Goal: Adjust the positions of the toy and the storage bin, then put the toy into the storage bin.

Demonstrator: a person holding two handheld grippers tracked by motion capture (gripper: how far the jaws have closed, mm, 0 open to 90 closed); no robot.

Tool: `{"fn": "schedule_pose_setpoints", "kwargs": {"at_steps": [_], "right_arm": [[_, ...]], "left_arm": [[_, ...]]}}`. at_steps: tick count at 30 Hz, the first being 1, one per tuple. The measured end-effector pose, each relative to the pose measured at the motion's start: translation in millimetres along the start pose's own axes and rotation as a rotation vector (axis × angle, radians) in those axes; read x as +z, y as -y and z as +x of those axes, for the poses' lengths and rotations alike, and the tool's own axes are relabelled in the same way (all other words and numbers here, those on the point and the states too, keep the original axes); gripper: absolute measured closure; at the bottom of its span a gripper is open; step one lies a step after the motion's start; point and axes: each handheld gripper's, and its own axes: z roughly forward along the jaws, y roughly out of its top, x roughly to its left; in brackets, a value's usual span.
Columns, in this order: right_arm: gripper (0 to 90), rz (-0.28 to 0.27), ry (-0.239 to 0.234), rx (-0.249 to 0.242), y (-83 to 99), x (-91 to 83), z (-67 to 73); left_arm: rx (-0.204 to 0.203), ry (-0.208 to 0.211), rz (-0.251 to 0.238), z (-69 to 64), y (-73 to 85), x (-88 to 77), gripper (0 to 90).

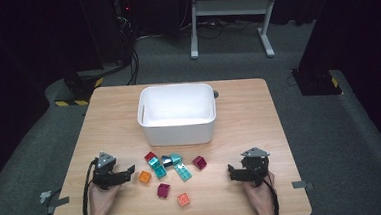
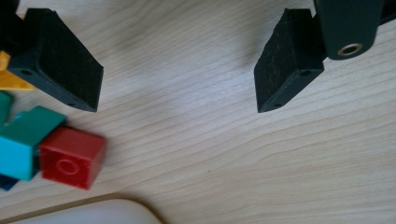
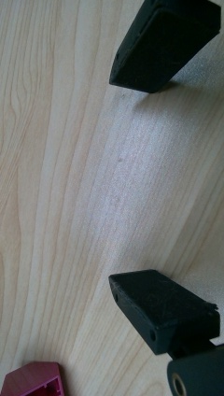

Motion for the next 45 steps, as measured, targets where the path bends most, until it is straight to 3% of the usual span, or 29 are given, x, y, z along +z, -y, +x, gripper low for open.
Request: {"fn": "schedule_pose_setpoints", "kwargs": {"at_steps": [21, 25, 33, 40, 45], "right_arm": [[6.8, -0.002, -0.001, -0.002, 0.3, -0.4, 0.5], [7.1, -0.002, -0.002, -0.005, 0.3, -0.5, 0.5], [7.2, -0.003, -0.003, -0.005, 0.3, -0.5, 0.5], [7.2, -0.004, -0.003, -0.005, 0.3, -0.5, 0.5], [7.2, -0.004, -0.003, -0.005, 0.3, -0.5, 0.5]], "left_arm": [[0.006, 0.12, -0.048, -34.6, 5.6, -19.7, 16.7], [0.039, 0.132, -0.043, -47.9, 7.0, -20.0, 18.7], [0.102, 0.114, -0.018, -64.0, 9.2, -9.6, 29.8], [0.118, 0.079, 0.006, -67.0, 13.3, -2.7, 43.4], [0.114, 0.085, -0.004, -67.4, 15.7, -2.1, 55.9]]}}
